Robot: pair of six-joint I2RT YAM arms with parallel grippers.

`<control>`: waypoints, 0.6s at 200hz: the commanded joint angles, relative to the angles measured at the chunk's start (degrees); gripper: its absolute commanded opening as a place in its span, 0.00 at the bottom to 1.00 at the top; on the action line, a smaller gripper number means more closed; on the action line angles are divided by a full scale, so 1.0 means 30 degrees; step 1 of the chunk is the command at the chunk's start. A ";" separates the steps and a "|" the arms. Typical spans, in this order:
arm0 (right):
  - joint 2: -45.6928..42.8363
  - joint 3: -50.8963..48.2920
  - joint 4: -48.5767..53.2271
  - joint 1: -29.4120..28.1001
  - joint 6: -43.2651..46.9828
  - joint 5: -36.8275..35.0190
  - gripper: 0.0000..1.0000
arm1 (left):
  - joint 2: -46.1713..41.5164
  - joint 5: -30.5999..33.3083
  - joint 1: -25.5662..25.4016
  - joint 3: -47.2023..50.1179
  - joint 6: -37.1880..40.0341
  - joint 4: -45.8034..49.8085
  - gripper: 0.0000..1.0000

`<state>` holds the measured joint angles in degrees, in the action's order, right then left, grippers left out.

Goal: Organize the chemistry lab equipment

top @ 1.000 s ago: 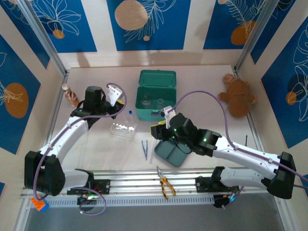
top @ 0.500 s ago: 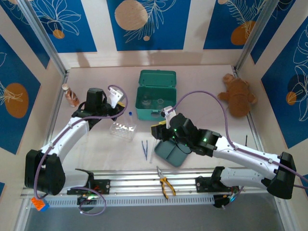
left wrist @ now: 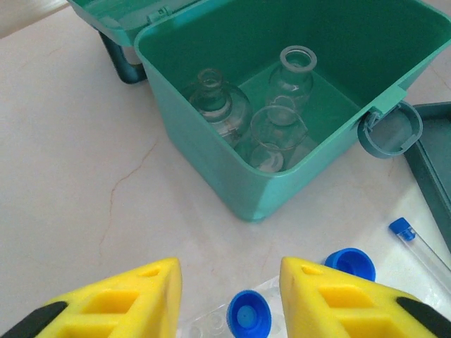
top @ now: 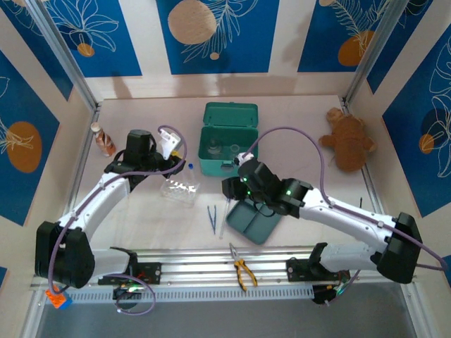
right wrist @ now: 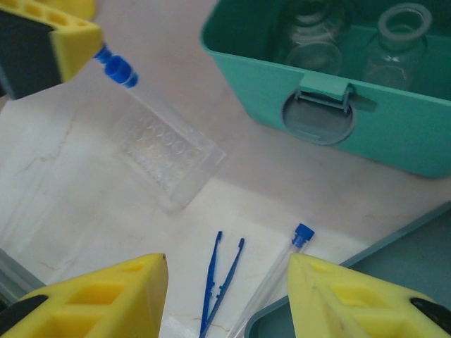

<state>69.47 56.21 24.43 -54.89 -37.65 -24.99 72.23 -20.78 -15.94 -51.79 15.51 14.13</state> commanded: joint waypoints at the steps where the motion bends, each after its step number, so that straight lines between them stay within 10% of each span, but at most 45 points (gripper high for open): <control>1: 0.1356 0.1513 0.2877 0.0378 -0.1783 0.0694 0.49 | -0.0608 0.0668 -0.0276 -0.0319 0.0163 0.0513 0.42; 120: 0.9838 0.5665 0.6603 -0.0758 -0.6385 0.1919 0.35 | -0.1861 0.2190 0.1184 -0.1505 -0.0793 0.1893 0.46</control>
<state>96.25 71.18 42.33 -55.61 -52.34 -19.86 68.27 -15.77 -14.52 -54.87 14.76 18.57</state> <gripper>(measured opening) 0.357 0.460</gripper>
